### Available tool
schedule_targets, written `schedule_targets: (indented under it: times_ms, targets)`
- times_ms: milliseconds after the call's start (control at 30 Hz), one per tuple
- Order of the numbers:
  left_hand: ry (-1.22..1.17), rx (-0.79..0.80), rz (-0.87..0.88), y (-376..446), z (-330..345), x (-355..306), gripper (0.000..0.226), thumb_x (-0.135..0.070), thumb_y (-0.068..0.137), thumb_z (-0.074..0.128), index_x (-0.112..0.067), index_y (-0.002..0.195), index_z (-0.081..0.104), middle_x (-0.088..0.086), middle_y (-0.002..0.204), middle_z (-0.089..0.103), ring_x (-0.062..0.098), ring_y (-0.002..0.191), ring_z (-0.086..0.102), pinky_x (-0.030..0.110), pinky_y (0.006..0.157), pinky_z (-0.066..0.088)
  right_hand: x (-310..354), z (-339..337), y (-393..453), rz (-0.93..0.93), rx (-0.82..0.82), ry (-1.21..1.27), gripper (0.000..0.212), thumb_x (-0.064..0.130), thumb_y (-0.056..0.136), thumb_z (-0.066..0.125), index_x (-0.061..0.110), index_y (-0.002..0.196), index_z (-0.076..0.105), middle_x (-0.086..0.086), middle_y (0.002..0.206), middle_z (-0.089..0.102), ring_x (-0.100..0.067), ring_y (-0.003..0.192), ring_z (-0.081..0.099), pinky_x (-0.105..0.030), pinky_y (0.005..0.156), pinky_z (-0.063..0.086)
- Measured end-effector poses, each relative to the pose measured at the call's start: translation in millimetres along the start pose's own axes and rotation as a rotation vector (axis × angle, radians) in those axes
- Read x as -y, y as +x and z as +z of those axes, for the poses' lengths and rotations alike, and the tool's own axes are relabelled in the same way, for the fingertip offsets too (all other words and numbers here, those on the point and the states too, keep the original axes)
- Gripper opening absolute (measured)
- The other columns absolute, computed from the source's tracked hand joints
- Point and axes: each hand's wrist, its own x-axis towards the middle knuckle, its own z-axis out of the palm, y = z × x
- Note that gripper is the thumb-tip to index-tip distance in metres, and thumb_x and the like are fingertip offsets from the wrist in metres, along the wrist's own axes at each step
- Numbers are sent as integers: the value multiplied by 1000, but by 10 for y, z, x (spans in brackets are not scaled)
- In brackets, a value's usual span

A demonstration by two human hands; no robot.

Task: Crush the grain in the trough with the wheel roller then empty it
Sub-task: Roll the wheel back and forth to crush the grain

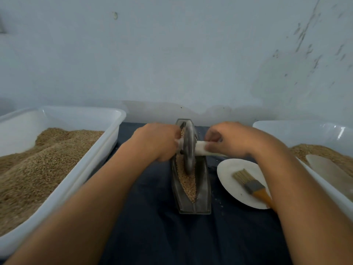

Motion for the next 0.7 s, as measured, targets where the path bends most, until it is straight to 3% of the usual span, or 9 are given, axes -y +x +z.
schedule_targets:
  times_ms: [133,267,400,500,700]
  targets:
    - [52,97,68,-222,-259,-74,23,-40,93,57,-36,116,57,-6,113,60,20,102,55,32,81,40,120,-153,-175,39,107,-15,28,53,78,75,39,99,63,22,101,61,-3,90,58,-26,65,46]
    - [58,89,104,-356,-387,-124,17,-47,87,63,-38,100,56,-12,99,57,17,95,54,31,79,40,171,-208,-233,35,163,-81,35,56,70,78,40,94,60,22,95,60,0,84,57,-26,62,45]
    - [47,58,85,-347,-364,-132,18,-50,86,65,-39,98,57,-12,102,60,17,98,54,37,87,48,164,-195,-218,36,175,-95,35,55,70,79,43,96,58,22,98,61,-5,89,59,-32,74,52]
    - [45,20,56,-239,-249,-120,19,-48,89,59,-37,105,60,-8,108,62,21,101,56,43,88,50,103,-138,-158,56,134,-61,34,52,76,77,43,103,59,21,104,61,-10,97,60,-36,85,53]
    - [-21,-82,-58,89,120,53,20,-35,100,45,-32,112,61,0,107,65,26,94,60,41,79,52,-75,141,144,41,-152,91,21,50,91,64,34,104,62,11,109,65,-13,98,60,-35,83,50]
